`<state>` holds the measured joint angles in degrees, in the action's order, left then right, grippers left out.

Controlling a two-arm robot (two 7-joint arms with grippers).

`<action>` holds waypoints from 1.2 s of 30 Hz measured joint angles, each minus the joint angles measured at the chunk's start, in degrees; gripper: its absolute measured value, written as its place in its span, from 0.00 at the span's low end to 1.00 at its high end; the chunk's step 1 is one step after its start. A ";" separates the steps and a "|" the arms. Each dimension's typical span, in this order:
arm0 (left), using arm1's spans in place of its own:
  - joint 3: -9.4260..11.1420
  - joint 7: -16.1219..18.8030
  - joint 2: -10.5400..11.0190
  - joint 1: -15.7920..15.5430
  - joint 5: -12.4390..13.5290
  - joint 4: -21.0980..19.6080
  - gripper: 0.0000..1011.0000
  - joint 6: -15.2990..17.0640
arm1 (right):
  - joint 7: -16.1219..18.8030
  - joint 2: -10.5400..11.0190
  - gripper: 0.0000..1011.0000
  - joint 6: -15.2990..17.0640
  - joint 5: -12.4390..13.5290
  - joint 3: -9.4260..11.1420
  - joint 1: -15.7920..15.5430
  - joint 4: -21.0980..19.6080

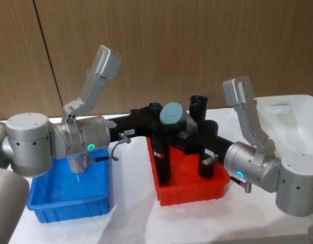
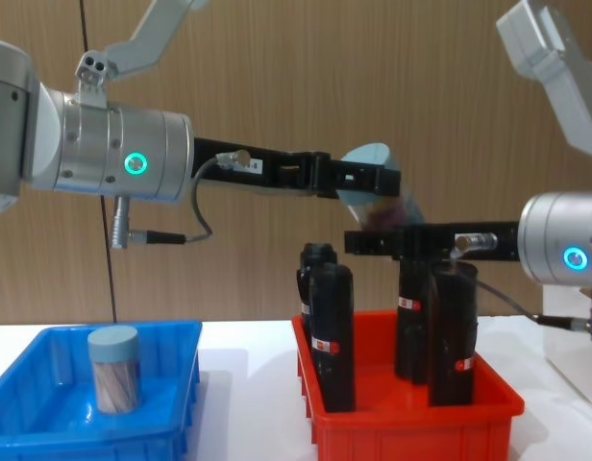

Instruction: Pick the cotton swabs from the blue box and place them into the white box.

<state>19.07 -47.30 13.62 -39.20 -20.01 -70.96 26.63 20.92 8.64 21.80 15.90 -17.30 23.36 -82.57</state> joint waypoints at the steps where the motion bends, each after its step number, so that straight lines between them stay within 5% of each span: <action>1: 0.00 0.00 0.01 0.00 0.00 0.00 0.99 0.00 | -0.29 0.04 0.65 -0.30 0.14 0.02 -0.16 0.02; 36: 0.01 0.02 0.00 0.00 0.00 0.00 0.99 0.00 | -7.01 -0.58 0.65 -9.26 2.61 0.84 0.05 7.14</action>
<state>19.08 -47.28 13.62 -39.20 -20.01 -70.96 26.63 13.91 8.06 12.54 18.51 -16.46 23.41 -75.43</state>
